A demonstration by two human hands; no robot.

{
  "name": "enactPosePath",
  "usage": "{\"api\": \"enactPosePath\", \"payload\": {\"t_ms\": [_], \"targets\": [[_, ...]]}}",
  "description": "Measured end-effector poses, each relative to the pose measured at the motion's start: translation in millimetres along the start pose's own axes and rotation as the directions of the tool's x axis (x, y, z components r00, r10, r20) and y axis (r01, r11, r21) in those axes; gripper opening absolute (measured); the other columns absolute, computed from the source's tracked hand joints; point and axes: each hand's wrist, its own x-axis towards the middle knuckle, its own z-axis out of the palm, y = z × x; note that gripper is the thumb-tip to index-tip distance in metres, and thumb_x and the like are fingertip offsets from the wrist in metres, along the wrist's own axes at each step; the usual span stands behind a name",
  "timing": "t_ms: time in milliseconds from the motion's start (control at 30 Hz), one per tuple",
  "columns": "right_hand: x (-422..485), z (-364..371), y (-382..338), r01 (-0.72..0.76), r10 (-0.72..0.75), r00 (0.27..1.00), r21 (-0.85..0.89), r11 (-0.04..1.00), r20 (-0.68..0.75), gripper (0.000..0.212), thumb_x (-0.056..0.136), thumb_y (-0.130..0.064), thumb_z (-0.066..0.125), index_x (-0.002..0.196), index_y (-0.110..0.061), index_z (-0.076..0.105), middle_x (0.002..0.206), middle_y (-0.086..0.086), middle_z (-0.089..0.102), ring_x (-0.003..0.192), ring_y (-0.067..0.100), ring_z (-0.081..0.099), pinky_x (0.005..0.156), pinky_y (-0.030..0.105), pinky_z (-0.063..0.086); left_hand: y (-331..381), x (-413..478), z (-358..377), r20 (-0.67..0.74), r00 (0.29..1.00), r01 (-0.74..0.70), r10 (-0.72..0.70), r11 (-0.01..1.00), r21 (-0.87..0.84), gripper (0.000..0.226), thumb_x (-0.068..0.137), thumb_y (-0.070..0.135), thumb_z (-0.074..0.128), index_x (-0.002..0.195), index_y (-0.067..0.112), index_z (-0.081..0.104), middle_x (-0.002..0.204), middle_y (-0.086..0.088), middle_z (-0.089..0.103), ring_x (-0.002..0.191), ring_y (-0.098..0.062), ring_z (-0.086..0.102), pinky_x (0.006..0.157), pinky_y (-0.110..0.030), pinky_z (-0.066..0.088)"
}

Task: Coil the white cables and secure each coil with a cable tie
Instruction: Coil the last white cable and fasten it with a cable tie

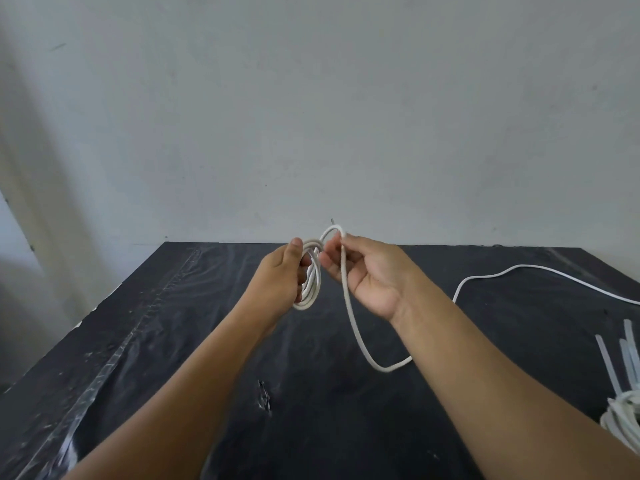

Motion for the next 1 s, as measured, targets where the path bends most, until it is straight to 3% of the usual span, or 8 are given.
{"api": "enactPosePath", "payload": {"t_ms": [100,200,267,367,467,600,800,1000], "targets": [[-8,5,18,0.043,-0.049,0.999,-0.334,0.942,-0.009,0.015,0.097,-0.008,0.052,0.110,-0.005,0.058,0.085,0.014,0.061,0.063,0.015,0.060,0.059,0.031,0.059,1,2,3,-0.008,1.000,-0.004,0.003,0.999,-0.048,0.049,0.101,0.042,0.030,0.081,0.009,0.059,0.053,0.005,0.055,0.049,-0.010,0.050,0.055,-0.030,0.042],[-14,5,35,0.179,-0.188,0.978,-0.841,0.511,0.094,0.038,0.100,-0.015,0.044,0.135,-0.029,0.049,0.097,0.011,0.062,0.067,0.010,0.056,0.058,0.025,0.054,3,2,5,-0.012,0.999,0.036,-0.037,0.997,-0.072,0.056,0.101,0.046,0.028,0.090,0.006,0.065,0.066,-0.003,0.066,0.060,-0.014,0.060,0.061,-0.033,0.047],[-16,5,41,0.277,-0.226,0.948,-0.932,0.235,0.225,0.046,0.099,-0.012,0.041,0.141,-0.030,0.041,0.092,-0.004,0.058,0.066,0.005,0.055,0.060,0.014,0.048,5,2,5,-0.026,0.994,0.099,-0.103,0.986,-0.134,0.061,0.099,0.051,0.028,0.094,0.005,0.067,0.080,-0.014,0.069,0.072,-0.022,0.064,0.067,-0.036,0.051],[-17,4,43,0.388,-0.351,0.866,-0.922,0.020,0.356,0.031,0.097,-0.012,0.047,0.127,-0.018,0.056,0.085,-0.012,0.051,0.072,0.003,0.055,0.062,0.007,0.044,7,1,6,0.004,0.986,0.161,-0.167,0.945,-0.285,0.063,0.097,0.055,0.030,0.094,0.005,0.068,0.085,-0.013,0.073,0.080,-0.023,0.070,0.076,-0.036,0.056],[-16,5,52,0.451,-0.388,0.815,-0.892,-0.040,0.429,0.023,0.095,-0.013,0.051,0.113,-0.018,0.066,0.076,-0.012,0.051,0.063,-0.002,0.052,0.060,0.008,0.041,4,2,5,0.021,0.983,0.176,-0.182,0.903,-0.391,0.055,0.096,0.053,0.039,0.088,0.005,0.065,0.080,-0.009,0.070,0.075,-0.020,0.068,0.074,-0.033,0.056],[-21,-8,63,0.472,-0.343,0.822,-0.881,-0.035,0.454,0.039,0.094,-0.010,0.053,0.129,-0.025,0.059,0.095,-0.010,0.053,0.071,-0.007,0.048,0.070,0.003,0.038,-1,11,-3,-0.013,0.978,0.159,-0.210,0.776,-0.611,0.036,0.098,0.041,0.045,0.079,0.012,0.053,0.055,0.002,0.038,0.048,-0.011,0.036,0.054,-0.027,0.038],[-29,-39,59,0.261,-0.071,0.965,-0.905,0.337,0.252,0.010,0.094,-0.026,0.058,0.093,-0.027,0.068,0.072,-0.003,0.066,0.053,0.010,0.056,0.049,0.022,0.044,-2,17,-25,0.066,0.993,0.115,-0.100,0.654,-0.748,0.037,0.099,0.042,0.039,0.076,0.015,0.049,0.053,0.006,0.030,0.042,-0.008,0.030,0.051,-0.025,0.042],[-25,-73,39,0.177,0.081,0.977,-0.966,0.188,0.195,0.035,0.090,-0.049,0.056,0.070,-0.023,0.067,0.056,-0.004,0.046,0.053,0.012,0.041,0.054,0.026,0.035,11,10,-37,0.180,0.984,0.124,0.007,0.696,-0.707,0.037,0.098,0.044,0.041,0.075,0.015,0.048,0.048,0.009,0.026,0.037,-0.005,0.023,0.044,-0.021,0.038]]}}
